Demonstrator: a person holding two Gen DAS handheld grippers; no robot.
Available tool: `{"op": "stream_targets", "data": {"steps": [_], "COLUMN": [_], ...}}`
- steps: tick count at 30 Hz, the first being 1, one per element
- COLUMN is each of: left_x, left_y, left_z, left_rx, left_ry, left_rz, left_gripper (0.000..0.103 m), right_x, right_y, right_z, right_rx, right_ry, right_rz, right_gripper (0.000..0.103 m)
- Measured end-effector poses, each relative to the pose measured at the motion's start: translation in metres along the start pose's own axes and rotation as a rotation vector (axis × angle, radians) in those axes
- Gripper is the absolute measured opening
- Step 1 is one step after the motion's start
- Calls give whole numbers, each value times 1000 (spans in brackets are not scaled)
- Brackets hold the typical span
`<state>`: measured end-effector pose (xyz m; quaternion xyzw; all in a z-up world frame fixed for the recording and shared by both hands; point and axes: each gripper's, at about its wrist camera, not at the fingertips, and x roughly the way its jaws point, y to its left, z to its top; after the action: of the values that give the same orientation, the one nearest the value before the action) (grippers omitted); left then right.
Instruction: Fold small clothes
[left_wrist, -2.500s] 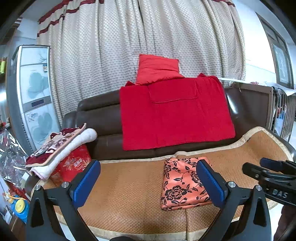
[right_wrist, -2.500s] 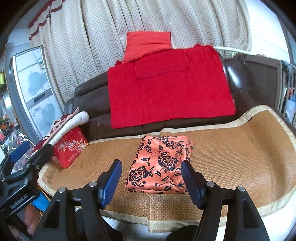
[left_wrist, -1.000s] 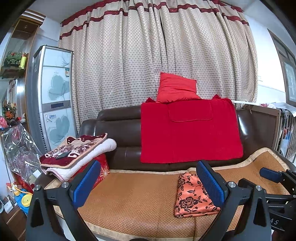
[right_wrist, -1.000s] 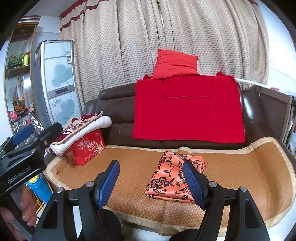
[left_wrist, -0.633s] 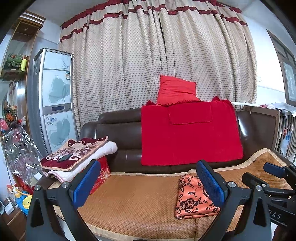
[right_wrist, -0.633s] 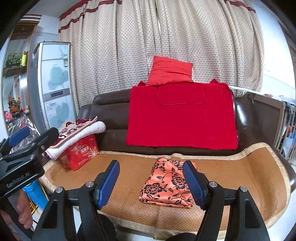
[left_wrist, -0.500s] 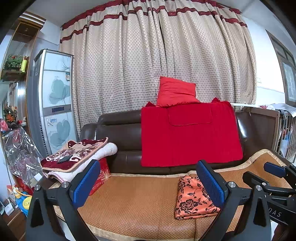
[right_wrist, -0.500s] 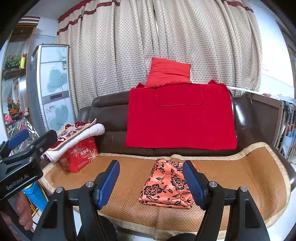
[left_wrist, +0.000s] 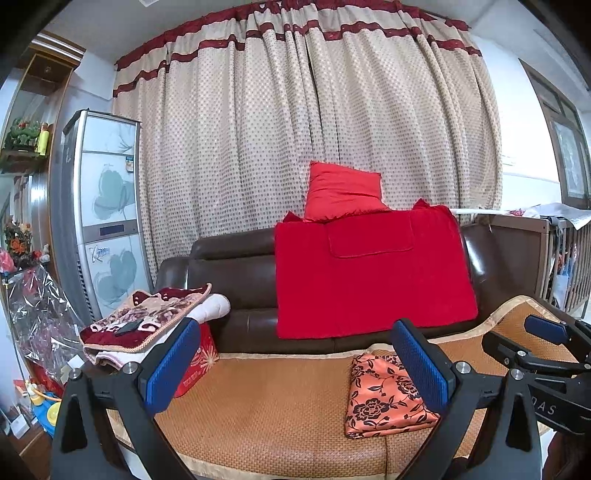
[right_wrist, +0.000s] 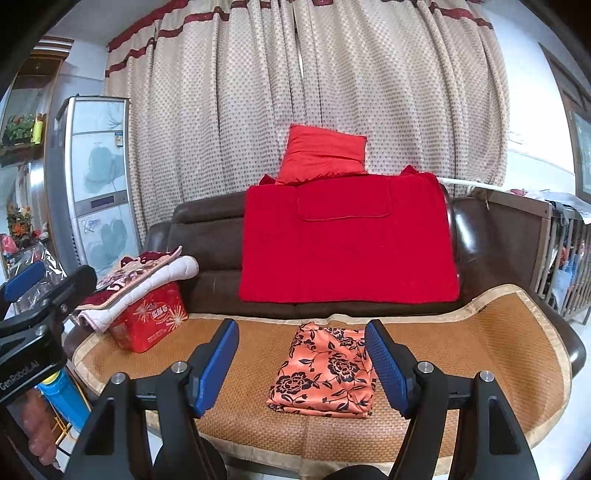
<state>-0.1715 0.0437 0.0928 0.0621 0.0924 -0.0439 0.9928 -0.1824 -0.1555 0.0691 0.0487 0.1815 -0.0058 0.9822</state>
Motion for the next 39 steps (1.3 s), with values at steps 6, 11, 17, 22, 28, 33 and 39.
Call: {"op": "stream_targets", "data": {"steps": [6, 11, 17, 22, 28, 33, 39], "left_x": [-7, -10, -11, -11, -2, 6, 13], "left_y": [1, 1, 2, 1, 2, 3, 4], "left_z": [2, 3, 4, 4, 1, -2, -5], "left_rx": [1, 4, -4, -3, -2, -7, -7], "left_ry": [-12, -16, -21, -16, 2, 24, 36], "left_rz": [-2, 0, 7, 11, 10, 10, 14], "left_gripper": [103, 103, 103, 103, 103, 103, 103], "right_x": [-7, -13, -17, -15, -10, -4, 3], "right_y": [-5, -8, -10, -11, -14, -16, -14], "right_z": [2, 3, 5, 4, 2, -1, -1], "right_rx": [7, 18, 13, 15, 24, 24, 23], "right_ry": [-14, -24, -32, -26, -13, 0, 11], "right_rz": [-14, -25, -21, -20, -27, -27, -32], "right_gripper": [74, 74, 76, 76, 76, 76, 76]}}
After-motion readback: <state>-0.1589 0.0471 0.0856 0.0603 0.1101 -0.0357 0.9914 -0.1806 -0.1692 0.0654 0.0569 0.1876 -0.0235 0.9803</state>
